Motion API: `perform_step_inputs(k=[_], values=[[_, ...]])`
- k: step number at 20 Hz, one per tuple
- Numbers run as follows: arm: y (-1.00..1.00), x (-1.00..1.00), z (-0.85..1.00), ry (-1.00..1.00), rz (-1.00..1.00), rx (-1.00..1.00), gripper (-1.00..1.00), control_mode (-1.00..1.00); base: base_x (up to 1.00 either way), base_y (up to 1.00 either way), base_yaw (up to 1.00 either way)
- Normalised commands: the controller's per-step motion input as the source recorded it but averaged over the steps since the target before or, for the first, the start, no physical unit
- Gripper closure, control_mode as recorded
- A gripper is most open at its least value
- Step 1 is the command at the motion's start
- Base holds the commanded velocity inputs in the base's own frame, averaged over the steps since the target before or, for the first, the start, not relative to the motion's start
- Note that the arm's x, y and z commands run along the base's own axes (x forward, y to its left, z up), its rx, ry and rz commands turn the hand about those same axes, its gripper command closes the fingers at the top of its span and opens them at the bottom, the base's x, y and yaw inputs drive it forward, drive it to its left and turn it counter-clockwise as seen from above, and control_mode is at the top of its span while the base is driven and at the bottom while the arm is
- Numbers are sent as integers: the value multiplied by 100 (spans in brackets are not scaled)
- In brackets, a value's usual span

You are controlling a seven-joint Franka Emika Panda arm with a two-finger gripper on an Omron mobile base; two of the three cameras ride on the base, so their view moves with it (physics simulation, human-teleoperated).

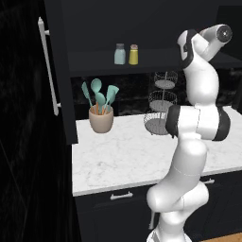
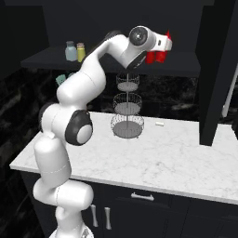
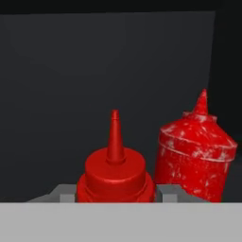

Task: Put the shaker and condiment bottle from the counter next to their counterparts in the cabinet.

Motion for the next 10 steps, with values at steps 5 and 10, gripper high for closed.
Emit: perform_step_inputs(k=[5,10], values=[[15,0,-23,0,0,0,-100,-100,0,0,0],[25,0,-18,0,0,0,-100,-100,0,0,0]])
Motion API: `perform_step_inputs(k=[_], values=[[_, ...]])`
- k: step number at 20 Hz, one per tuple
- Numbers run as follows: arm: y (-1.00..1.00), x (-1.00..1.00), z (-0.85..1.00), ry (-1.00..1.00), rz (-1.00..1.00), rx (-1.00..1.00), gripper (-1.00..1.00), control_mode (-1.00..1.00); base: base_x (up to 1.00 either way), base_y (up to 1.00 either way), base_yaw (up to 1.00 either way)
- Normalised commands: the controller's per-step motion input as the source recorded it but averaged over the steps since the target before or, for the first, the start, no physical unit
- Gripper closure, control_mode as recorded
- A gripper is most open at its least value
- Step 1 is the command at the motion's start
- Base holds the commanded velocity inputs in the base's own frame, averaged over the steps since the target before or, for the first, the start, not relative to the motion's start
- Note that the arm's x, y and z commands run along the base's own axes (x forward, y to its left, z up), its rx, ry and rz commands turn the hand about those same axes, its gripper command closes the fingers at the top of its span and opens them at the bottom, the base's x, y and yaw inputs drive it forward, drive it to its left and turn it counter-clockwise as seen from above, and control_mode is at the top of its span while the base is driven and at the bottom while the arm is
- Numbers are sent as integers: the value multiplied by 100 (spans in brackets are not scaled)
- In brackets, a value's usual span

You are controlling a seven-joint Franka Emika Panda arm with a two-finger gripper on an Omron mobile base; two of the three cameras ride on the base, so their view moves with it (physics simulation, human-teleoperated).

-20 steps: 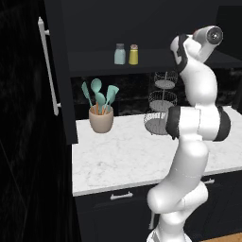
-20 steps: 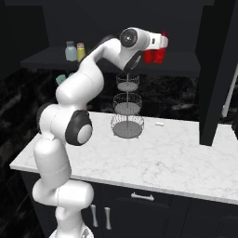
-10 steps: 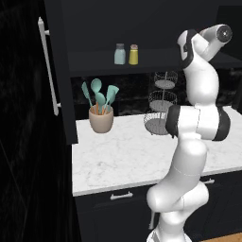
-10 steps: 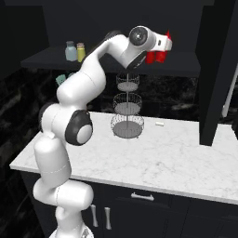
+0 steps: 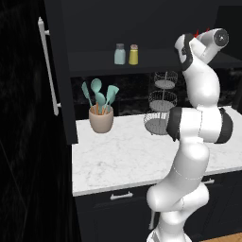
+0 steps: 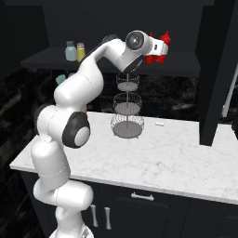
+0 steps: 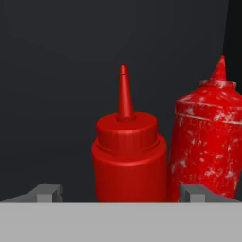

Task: Put the shaker and condiment bottle from the counter next to their counterparts in the cabinet.

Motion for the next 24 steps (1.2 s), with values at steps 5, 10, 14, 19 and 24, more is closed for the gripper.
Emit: perform_step_inputs(k=[5,10,14,19,24], values=[[17,-14,-7,-1,0,0,-100,-100,0,0,0],[4,-32,0,-4,0,0,-100,-100,0,0,0],[0,-50,0,-8,0,0,-100,-100,0,0,0],[0,-69,-14,-7,-1,0,-100,-100,0,0,0],[14,-96,-48,-9,0,0,-100,-100,0,0,0]])
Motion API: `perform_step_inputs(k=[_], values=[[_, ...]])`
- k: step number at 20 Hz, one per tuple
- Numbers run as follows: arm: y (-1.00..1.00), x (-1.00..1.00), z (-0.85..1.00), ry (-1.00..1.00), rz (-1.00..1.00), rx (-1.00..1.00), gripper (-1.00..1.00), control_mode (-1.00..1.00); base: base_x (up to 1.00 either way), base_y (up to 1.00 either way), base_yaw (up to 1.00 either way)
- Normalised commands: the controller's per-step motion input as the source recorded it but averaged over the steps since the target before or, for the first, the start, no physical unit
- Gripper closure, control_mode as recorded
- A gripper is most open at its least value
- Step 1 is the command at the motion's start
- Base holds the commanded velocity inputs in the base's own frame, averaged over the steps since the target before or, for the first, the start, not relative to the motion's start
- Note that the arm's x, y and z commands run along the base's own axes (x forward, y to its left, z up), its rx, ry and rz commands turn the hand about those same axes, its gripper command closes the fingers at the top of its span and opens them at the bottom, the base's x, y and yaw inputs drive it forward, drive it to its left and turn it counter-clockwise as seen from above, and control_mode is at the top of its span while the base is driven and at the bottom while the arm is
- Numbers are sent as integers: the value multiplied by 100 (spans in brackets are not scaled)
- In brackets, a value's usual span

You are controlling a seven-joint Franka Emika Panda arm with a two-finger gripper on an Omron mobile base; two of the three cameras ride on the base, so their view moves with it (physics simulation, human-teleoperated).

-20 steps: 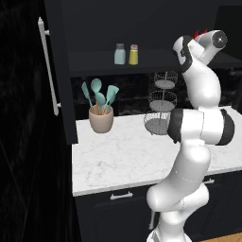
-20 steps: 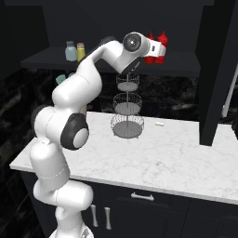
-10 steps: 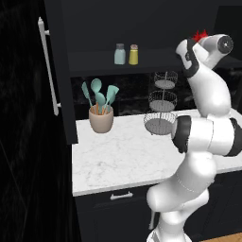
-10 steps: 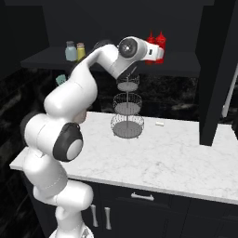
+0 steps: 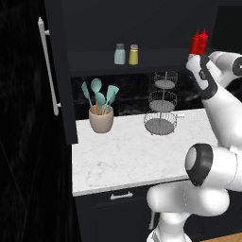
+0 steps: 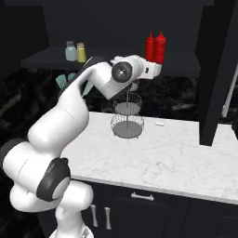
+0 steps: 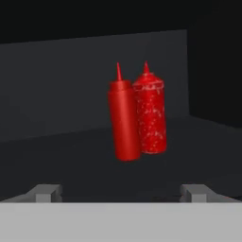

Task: Put the shaker and condiment bottle from the counter next to their counterparts in the cabinet.

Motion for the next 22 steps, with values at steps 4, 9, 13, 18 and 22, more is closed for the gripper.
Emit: perform_step_inputs(k=[4,9,13,18,22], values=[[29,-100,-68,-15,0,0,-100,-100,0,0,0],[41,-100,-82,-18,0,-2,-100,-100,0,0,0],[45,-100,-85,-20,0,-5,-100,-100,0,0,0],[31,-85,-70,-10,0,-3,-100,-100,0,0,0],[0,-3,0,0,0,0,-100,-100,0,0,0]])
